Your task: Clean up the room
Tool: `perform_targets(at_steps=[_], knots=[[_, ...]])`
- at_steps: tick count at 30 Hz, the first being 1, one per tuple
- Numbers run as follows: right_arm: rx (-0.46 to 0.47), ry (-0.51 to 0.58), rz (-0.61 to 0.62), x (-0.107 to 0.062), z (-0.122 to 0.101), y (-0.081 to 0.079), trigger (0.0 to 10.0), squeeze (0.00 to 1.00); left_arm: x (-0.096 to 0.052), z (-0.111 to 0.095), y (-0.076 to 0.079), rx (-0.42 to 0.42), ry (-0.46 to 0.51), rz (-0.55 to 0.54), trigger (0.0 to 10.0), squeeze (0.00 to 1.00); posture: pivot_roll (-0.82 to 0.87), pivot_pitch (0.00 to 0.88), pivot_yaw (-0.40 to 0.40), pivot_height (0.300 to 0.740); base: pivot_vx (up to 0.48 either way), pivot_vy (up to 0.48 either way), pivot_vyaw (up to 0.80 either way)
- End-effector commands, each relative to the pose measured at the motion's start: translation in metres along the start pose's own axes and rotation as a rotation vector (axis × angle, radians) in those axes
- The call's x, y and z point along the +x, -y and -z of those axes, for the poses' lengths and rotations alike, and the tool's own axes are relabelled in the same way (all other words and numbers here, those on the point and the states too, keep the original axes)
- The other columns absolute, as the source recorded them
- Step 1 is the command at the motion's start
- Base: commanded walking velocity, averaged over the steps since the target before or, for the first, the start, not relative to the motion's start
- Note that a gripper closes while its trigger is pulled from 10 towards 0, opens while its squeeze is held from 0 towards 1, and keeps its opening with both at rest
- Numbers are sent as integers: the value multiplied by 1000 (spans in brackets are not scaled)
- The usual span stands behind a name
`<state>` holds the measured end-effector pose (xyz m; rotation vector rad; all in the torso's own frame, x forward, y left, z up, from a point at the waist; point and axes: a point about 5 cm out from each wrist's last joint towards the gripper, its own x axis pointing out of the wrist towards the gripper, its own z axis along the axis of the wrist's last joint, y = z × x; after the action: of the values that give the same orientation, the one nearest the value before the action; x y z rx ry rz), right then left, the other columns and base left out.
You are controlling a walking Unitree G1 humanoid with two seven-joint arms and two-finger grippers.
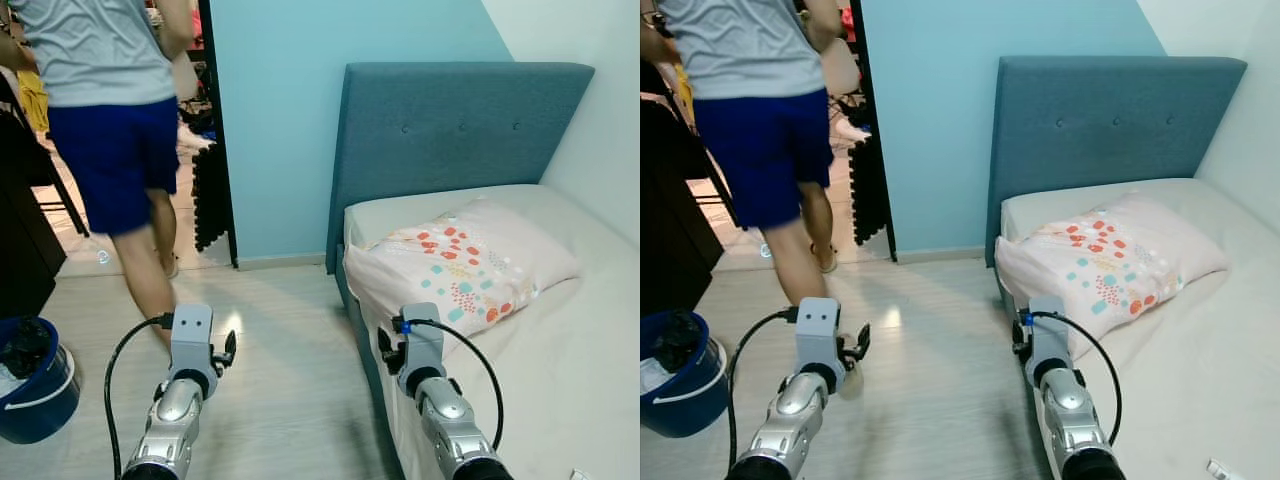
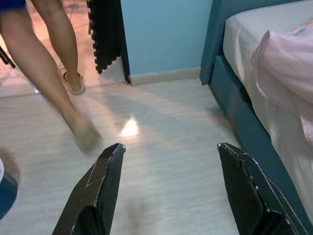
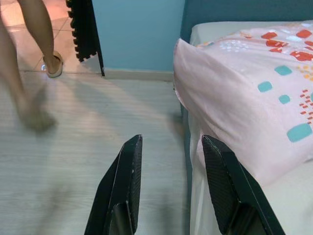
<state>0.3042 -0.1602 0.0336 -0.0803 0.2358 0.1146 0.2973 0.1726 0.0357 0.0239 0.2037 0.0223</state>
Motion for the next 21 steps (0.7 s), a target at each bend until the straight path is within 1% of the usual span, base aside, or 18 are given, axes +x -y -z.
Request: perform_targets(at_steps=[1, 3, 7, 11, 16, 21], knots=[[-8, 30, -15, 2, -6, -3, 10000, 0, -2, 0, 4, -11, 8, 5, 10000, 0, -30, 0, -41, 740, 0, 0, 0], [-7, 49, -28, 4, -10, -6, 10000, 0, -3, -2, 3, -13, 23, -2, 10000, 0, -14, 0, -53, 740, 0, 0, 0], [-4, 49, -29, 4, -11, -6, 10000, 0, -3, -2, 2, -10, 26, -6, 10000, 0, -13, 0, -53, 740, 0, 0, 0], [-4, 49, -36, 6, -13, -10, 10000, 0, -5, -3, -2, -19, 33, -20, 10000, 0, -9, 0, -55, 740, 0, 0, 0], [-18, 49, -33, 6, -14, -9, 10000, 0, -4, -7, -7, -25, 35, -50, 10000, 0, -7, 0, -58, 740, 0, 0, 0], [-30, 51, -30, 5, -15, -6, 10000, 0, -3, -8, -6, -24, 34, -46, 10000, 0, -24, 0, -48, 740, 0, 0, 0]])
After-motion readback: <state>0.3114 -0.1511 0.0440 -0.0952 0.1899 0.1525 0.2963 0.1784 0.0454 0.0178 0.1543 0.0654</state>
